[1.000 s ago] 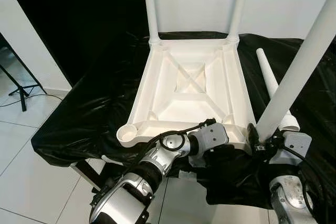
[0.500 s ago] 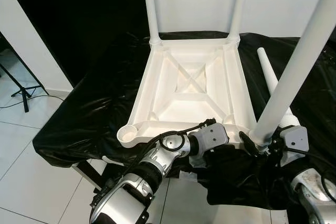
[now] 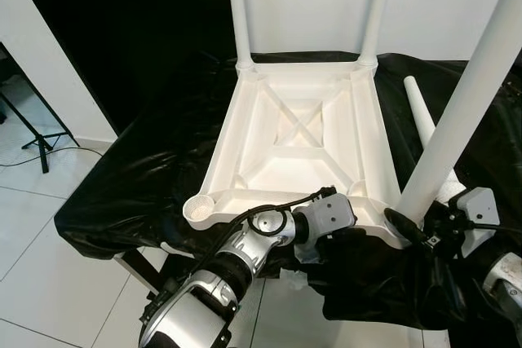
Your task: Building children table
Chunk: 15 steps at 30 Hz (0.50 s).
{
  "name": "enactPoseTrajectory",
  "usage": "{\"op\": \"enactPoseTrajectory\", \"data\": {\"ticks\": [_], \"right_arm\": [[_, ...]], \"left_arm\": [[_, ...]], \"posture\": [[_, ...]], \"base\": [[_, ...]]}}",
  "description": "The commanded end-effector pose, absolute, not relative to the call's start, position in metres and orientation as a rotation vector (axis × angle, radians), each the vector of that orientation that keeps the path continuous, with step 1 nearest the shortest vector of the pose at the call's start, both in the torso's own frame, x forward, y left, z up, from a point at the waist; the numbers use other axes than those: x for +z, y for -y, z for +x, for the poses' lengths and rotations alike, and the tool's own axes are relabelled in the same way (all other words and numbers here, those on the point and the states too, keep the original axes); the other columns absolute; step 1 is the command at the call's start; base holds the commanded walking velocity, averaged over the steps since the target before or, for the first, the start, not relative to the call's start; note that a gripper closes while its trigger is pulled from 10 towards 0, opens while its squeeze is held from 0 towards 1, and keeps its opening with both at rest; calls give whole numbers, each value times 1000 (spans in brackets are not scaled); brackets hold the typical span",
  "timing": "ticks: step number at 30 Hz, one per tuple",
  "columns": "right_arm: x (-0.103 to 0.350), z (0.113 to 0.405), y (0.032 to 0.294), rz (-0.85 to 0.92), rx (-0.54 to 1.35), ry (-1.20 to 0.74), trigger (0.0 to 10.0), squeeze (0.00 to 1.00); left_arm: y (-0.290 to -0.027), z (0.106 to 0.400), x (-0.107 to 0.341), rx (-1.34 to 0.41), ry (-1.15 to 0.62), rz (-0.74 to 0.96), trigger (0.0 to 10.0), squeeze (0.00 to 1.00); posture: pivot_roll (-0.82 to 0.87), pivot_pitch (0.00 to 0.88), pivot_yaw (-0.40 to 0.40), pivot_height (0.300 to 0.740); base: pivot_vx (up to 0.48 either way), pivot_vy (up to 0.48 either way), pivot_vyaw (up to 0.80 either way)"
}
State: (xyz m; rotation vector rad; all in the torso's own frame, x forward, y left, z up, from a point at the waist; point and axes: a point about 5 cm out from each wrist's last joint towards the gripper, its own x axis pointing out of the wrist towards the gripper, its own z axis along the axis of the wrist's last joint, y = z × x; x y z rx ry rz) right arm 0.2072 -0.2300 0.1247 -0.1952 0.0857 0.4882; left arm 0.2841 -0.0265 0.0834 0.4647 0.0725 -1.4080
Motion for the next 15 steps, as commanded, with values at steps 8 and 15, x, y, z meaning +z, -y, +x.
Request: {"op": "enactPoseTrajectory", "data": {"ticks": [8,15], "right_arm": [[103,214,214,-20,-86,0,0,0],[104,209,211,-73,-223,30,0,0]], "left_arm": [[16,273,53,-1430,-237,501,10000,0],[14,273,53,-1433,-239,505,10000,0]], "posture": [[51,0,50,740],[54,0,56,740]], "base": [[0,0,0],[0,0,0]]}}
